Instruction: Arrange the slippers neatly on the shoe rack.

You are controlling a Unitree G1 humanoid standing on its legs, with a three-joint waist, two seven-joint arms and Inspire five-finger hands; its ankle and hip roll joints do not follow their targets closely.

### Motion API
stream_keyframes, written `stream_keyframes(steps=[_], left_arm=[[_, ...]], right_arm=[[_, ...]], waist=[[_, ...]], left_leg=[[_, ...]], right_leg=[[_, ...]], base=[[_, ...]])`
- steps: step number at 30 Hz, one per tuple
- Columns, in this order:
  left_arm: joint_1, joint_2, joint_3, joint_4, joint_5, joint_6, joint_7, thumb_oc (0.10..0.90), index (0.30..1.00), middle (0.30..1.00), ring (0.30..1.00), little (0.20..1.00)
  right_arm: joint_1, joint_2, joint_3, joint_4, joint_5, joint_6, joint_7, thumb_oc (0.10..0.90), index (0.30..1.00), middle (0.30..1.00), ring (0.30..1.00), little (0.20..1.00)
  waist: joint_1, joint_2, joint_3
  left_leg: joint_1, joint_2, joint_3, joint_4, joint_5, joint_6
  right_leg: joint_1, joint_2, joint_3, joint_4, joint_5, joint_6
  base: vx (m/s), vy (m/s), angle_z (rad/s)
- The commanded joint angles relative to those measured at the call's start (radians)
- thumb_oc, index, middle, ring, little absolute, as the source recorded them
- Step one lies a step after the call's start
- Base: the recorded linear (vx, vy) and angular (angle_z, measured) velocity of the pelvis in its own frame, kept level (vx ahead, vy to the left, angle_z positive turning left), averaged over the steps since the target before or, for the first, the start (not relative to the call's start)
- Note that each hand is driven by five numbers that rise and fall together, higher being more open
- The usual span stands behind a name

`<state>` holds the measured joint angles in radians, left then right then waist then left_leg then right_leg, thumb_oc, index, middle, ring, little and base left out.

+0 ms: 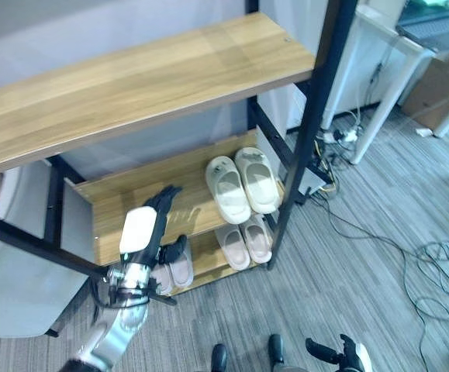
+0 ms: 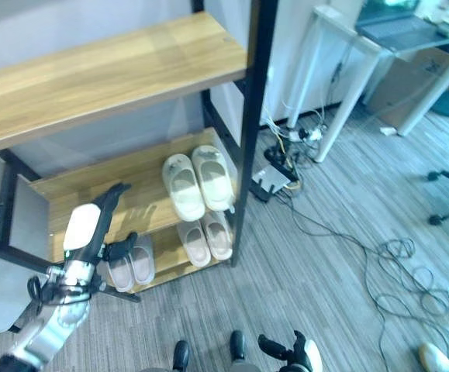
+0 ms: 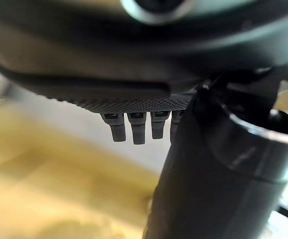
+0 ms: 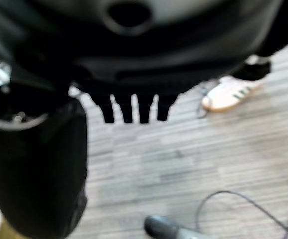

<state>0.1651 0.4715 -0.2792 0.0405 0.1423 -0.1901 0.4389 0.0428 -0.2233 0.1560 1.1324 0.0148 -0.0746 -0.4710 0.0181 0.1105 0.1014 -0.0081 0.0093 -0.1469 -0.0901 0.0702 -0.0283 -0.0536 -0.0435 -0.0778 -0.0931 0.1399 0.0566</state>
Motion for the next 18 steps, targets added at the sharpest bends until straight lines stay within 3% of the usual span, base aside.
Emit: stream_keyframes(steps=[1,6,11,18], left_arm=[[-0.057,0.006,0.060,-0.064,-0.216,-0.093,-0.110,0.800,0.900,0.900,0.900,0.900],[0.014,-0.016,0.066,0.073,-0.438,-0.065,-0.270,0.800,0.900,0.900,0.900,0.900],[0.058,-0.114,0.113,0.301,-0.530,-0.026,-0.300,0.800,0.900,0.900,0.900,0.900],[-0.075,-0.287,0.202,1.057,-0.411,0.043,-0.190,0.800,0.900,0.900,0.900,0.900]], right_arm=[[0.048,0.008,0.033,-0.001,-0.059,0.001,0.015,0.800,0.900,0.900,0.900,0.900],[0.039,-0.020,0.029,-0.006,-0.069,0.001,0.051,0.800,0.900,0.900,0.900,0.900],[0.043,-0.019,0.006,-0.017,-0.028,-0.018,0.084,0.800,0.900,0.900,0.900,0.900],[0.073,0.018,-0.024,0.071,0.092,-0.049,0.117,0.800,0.900,0.900,0.900,0.900]], waist=[[0.003,-0.038,-0.091],[0.006,-0.035,-0.103],[0.015,-0.048,-0.102],[0.004,-0.070,-0.108]], left_leg=[[0.011,-0.057,0.032,0.003,-0.079,0.025],[0.017,-0.055,0.010,0.003,-0.065,0.017],[0.017,-0.055,-0.011,0.003,-0.055,0.015],[0.044,-0.054,-0.010,0.003,-0.058,0.012]], right_leg=[[0.054,-0.011,-0.009,0.006,-0.139,0.046],[0.077,-0.011,-0.041,0.006,-0.148,0.036],[0.089,-0.009,-0.062,0.006,-0.150,0.029],[0.116,-0.010,-0.070,0.006,-0.159,0.024]], base=[[-0.01,-0.016,0.28],[-0.05,-0.032,0.14],[-0.05,-0.034,0.13],[-0.01,-0.025,0.08]])
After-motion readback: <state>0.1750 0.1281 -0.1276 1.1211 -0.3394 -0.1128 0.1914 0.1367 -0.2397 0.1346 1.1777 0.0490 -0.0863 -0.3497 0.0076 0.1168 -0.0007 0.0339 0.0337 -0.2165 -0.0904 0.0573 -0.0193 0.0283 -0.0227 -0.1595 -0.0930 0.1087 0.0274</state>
